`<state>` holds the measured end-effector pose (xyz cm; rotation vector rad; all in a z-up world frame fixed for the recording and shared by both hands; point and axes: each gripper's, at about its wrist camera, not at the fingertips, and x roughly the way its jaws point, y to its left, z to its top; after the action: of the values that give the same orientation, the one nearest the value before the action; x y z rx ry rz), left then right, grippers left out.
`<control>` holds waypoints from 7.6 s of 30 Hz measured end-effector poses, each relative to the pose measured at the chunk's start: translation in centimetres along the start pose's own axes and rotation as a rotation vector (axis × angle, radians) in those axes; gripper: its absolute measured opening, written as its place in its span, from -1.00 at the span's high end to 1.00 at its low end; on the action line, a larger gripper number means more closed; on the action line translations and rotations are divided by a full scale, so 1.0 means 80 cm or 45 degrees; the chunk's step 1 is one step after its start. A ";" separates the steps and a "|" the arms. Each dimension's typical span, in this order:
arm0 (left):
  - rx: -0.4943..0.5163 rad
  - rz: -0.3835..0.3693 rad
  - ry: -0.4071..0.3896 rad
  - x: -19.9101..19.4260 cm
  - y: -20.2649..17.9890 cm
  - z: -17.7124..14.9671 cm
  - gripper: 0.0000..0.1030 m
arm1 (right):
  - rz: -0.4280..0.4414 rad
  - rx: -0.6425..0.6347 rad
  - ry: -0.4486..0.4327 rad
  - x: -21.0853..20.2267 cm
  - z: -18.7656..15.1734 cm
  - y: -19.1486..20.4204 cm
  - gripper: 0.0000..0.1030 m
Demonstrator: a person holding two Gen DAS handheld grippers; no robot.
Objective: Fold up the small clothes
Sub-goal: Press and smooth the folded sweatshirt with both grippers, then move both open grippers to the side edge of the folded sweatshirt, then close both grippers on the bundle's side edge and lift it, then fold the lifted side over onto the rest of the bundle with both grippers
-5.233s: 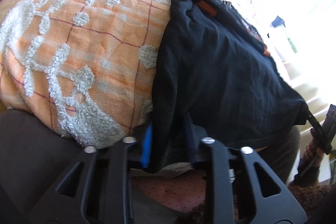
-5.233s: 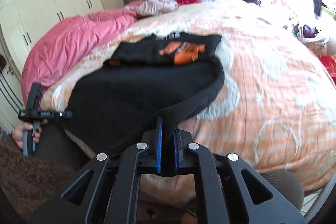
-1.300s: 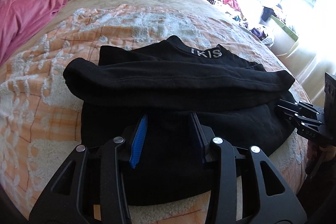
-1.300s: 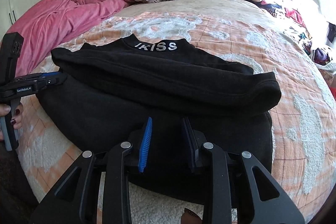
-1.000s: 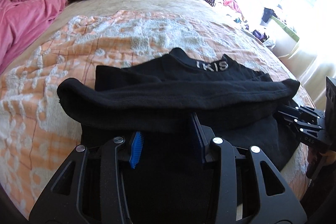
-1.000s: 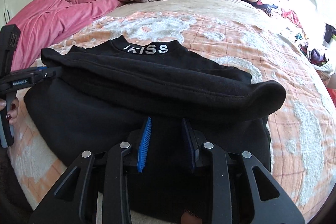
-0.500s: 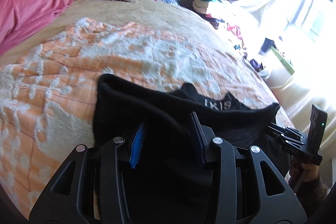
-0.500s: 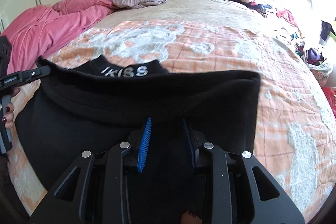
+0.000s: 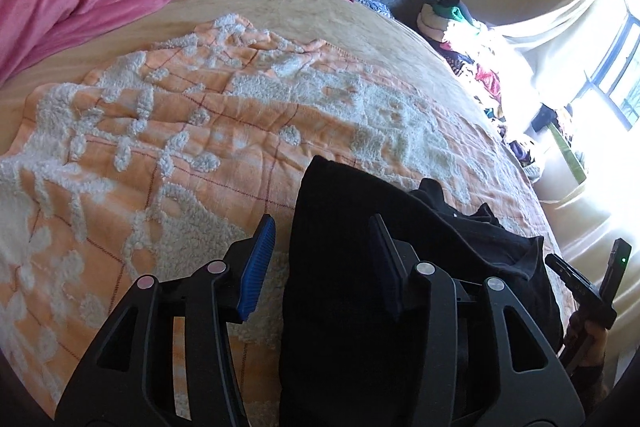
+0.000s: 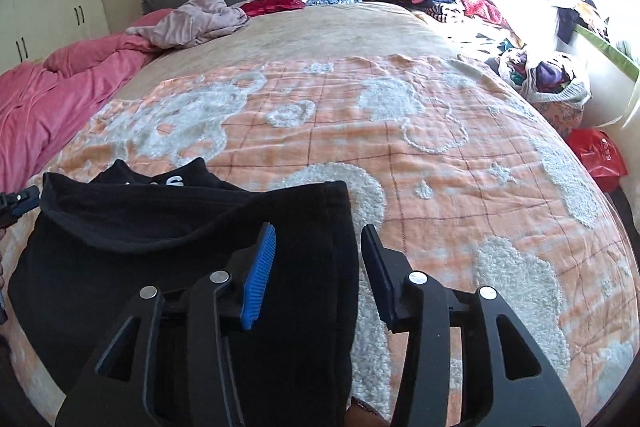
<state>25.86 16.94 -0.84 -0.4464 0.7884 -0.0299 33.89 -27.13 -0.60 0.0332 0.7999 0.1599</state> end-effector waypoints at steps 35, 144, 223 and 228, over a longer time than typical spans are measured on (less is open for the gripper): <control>0.135 0.156 -0.026 -0.006 -0.023 -0.014 0.73 | -0.001 0.188 0.043 0.015 -0.015 -0.026 0.70; -0.060 -0.305 0.233 0.005 -0.152 -0.018 0.33 | 0.230 -0.421 -0.417 -0.130 -0.093 0.258 0.88; 0.442 -0.032 0.252 0.040 -0.306 -0.131 -0.34 | 0.436 0.183 0.106 -0.051 -0.055 -0.014 0.65; 0.384 -0.046 0.268 0.040 -0.298 -0.134 -0.35 | 0.507 0.325 0.135 -0.051 -0.069 -0.032 0.40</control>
<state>23.99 -9.31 -0.12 -0.1723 0.9647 -0.2293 27.47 -30.49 -1.78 0.4297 0.9097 0.4381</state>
